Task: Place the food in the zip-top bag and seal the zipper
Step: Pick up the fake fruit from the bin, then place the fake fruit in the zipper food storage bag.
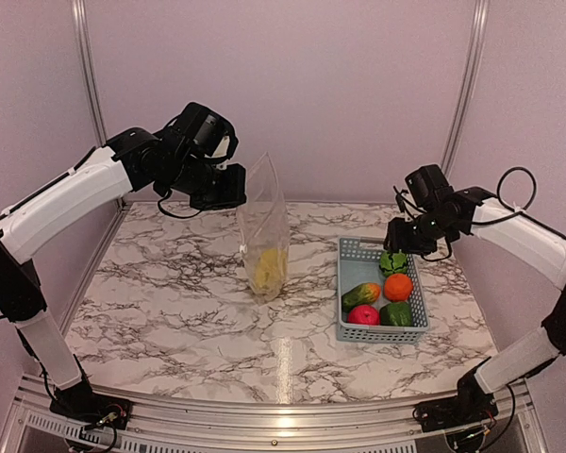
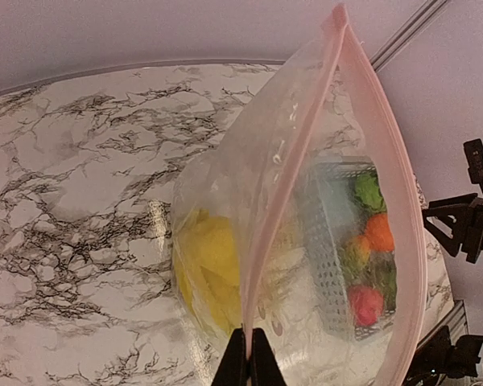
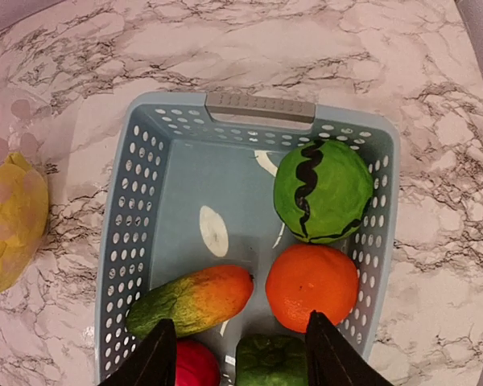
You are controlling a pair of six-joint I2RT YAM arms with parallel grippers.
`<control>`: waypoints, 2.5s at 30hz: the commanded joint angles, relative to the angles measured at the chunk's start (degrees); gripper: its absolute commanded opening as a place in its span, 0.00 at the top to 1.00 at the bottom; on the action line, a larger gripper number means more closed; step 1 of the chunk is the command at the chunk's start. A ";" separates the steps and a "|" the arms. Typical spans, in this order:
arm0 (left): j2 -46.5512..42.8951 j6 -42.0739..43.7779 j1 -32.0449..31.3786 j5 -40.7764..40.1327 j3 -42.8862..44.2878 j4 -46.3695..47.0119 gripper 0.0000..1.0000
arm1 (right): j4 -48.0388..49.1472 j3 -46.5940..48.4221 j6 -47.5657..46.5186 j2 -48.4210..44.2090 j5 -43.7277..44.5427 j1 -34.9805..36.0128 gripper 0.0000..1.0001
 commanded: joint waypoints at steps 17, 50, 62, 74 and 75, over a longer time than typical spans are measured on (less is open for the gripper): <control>-0.73 -0.27 0.34 0.68 -0.46 -1.99 1.00 | 1.92 10.73 -12.23 20.58 14.12 -3.33 0.35; -2.51 -1.67 0.33 1.18 -2.76 -0.80 1.00 | 3.99 11.71 -9.79 20.80 8.06 -2.56 0.38; -2.49 -2.48 0.33 1.51 -3.68 0.78 1.00 | 4.53 25.04 -2.76 10.67 -6.73 10.94 0.41; -1.72 -4.09 0.33 4.12 -3.38 3.65 1.00 | 15.95 36.15 8.65 12.29 -20.75 17.27 0.44; -1.68 -4.41 0.33 4.47 -3.38 3.94 1.00 | 16.79 36.74 9.26 12.56 -21.39 17.93 0.45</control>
